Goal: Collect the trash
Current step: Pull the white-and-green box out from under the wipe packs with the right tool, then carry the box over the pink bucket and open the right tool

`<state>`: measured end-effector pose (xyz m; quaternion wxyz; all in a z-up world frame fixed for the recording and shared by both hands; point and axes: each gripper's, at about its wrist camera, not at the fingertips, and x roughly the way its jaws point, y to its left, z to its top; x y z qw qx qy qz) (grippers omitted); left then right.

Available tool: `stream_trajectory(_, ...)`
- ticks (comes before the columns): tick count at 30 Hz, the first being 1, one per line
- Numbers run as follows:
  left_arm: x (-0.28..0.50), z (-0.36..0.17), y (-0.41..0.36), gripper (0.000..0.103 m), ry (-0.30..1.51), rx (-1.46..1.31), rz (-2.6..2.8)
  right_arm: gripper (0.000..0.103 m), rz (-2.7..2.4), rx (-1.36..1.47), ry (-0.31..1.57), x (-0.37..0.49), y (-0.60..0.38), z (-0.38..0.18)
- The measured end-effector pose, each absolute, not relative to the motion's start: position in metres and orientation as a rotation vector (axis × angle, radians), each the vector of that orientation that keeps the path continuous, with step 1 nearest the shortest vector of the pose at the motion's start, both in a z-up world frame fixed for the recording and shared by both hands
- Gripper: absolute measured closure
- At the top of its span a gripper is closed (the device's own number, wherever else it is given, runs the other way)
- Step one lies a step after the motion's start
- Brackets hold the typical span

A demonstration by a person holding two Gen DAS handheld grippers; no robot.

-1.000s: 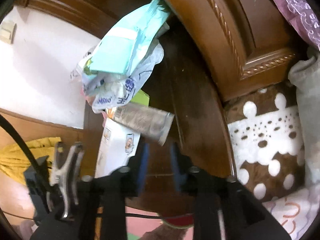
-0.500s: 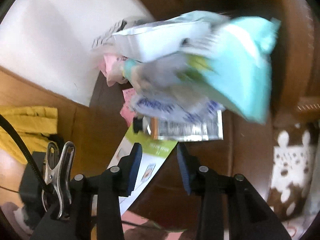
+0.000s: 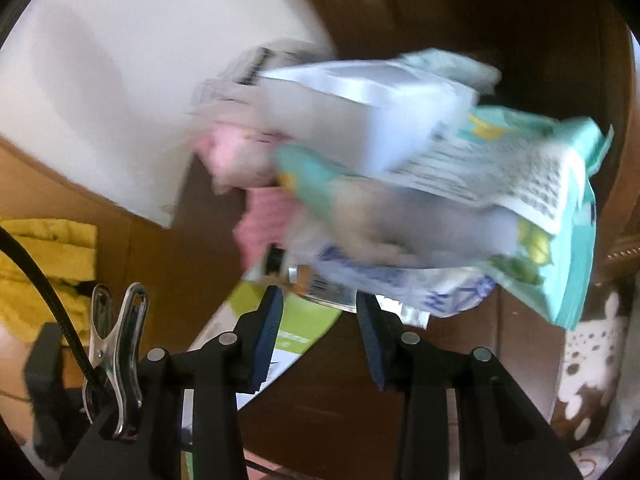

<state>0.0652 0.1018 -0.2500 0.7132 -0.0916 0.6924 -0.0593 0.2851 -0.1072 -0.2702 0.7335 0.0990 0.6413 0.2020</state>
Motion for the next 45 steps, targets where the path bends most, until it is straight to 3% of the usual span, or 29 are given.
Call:
stream_trajectory(16,0.057,-0.250,0.133,0.051,1.457,-0.281,-0.125,0.063,0.686,0.010,1.438,0.276,-0.011,-0.281)
stream_trajectory(24,0.053,-0.255,0.148,0.052,1.453,-0.285,-0.073,0.062,0.690,0.099,1.597,0.279,-0.008,-0.300)
stream_trajectory(33,0.039,-0.245,0.159,0.060,1.438,-0.275,-0.139,0.062,0.628,0.189,1.576,0.241,-0.022,-0.270)
stream_trajectory(45,0.004,-0.238,0.134,0.061,1.474,-0.114,-0.327,0.062,0.416,0.293,1.532,0.152,-0.065,-0.231)
